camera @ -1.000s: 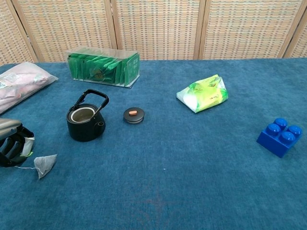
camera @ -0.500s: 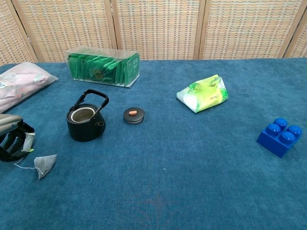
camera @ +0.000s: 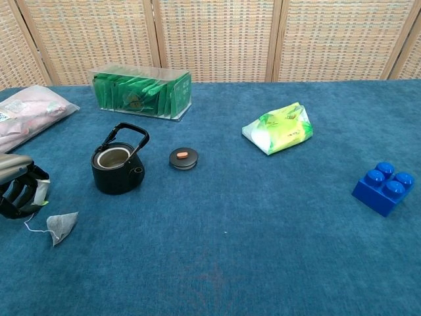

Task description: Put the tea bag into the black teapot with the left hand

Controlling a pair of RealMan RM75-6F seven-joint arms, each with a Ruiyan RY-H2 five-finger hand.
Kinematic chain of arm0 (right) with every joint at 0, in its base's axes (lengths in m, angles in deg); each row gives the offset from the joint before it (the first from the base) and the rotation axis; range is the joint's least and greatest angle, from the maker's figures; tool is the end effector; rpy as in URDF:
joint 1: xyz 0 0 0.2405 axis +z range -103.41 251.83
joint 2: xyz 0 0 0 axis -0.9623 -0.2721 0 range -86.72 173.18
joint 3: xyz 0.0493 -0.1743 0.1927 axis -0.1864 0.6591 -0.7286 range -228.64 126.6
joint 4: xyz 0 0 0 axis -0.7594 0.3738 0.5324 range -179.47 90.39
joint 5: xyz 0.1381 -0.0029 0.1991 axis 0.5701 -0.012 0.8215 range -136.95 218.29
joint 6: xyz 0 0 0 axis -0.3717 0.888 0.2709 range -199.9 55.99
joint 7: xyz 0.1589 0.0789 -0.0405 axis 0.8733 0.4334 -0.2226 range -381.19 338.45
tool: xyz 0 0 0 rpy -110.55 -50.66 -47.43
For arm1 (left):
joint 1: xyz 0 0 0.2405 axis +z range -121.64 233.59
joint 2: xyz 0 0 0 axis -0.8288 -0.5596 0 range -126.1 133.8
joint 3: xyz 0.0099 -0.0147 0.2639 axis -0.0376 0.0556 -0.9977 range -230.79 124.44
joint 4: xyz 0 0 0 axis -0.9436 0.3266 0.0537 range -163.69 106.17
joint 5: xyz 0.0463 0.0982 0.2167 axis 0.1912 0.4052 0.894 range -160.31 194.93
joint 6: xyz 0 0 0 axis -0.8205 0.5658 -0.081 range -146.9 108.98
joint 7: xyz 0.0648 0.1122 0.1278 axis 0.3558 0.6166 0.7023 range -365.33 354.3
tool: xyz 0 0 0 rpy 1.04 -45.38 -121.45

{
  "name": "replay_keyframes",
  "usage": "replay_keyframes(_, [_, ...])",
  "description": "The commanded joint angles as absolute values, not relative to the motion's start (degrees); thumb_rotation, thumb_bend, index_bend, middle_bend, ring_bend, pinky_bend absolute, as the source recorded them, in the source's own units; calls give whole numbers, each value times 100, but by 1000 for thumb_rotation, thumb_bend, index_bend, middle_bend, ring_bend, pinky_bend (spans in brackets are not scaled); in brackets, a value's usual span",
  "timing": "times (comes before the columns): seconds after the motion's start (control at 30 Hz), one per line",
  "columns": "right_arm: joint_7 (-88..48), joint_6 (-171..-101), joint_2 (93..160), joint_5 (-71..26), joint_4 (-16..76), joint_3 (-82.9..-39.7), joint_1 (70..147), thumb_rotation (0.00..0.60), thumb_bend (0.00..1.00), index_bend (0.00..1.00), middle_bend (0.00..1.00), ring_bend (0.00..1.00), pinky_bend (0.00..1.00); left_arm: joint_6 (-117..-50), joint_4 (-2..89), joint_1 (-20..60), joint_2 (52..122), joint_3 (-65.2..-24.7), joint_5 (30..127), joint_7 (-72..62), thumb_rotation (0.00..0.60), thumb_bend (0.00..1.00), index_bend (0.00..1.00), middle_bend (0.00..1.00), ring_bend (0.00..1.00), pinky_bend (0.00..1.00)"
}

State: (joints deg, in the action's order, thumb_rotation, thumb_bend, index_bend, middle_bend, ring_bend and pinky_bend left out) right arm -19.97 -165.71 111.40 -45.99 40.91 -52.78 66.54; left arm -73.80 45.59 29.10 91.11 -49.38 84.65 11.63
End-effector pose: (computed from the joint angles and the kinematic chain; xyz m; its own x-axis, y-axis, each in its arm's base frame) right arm -0.3772 -0.1392 0.1424 0.4330 0.0399 0.9005 -0.8898 0.1786 0.4199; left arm -0.3100 0.3343 -0.0485 0.5305 0.3715 0.7619 0.8446 -0.1552 -0.5124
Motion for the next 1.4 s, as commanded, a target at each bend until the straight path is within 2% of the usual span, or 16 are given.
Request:
replay_keyframes(0.03, [-1997,-16572,11140,-4595,4091,-5282,6653,600,19,107,141,0,64,-7371,4534,2886,9130,-4919,8446,1163,600,845,616,716,645,694])
replay_keyframes(0.33, [-1994,-16581,11136,-4590,4091,-5285,6641,600,19,107,141,0,64,-7349,4485,2826,9184,-4891,8413,1167,600,1000,636,724,654,709])
replay_keyframes(0.77, [-1992,-16619,11130,-4627,4106,-5292,6636,600,19,107,141,0,64,-7773,4955,2852,8884,-4813,8743,982,600,1000,667,730,658,709])
replay_keyframes(1.2, [-1859,-16634,11190,-4632,3995,-5297,6626,600,19,107,141,0,64,-8427,6349,2888,7980,-4564,9463,319,600,1000,677,735,663,709])
replay_keyframes(1.4, [-1791,-16634,11220,-4624,3927,-5298,6619,600,19,107,141,0,64,-8523,6650,2808,7830,-4470,9654,221,600,1000,681,740,666,709])
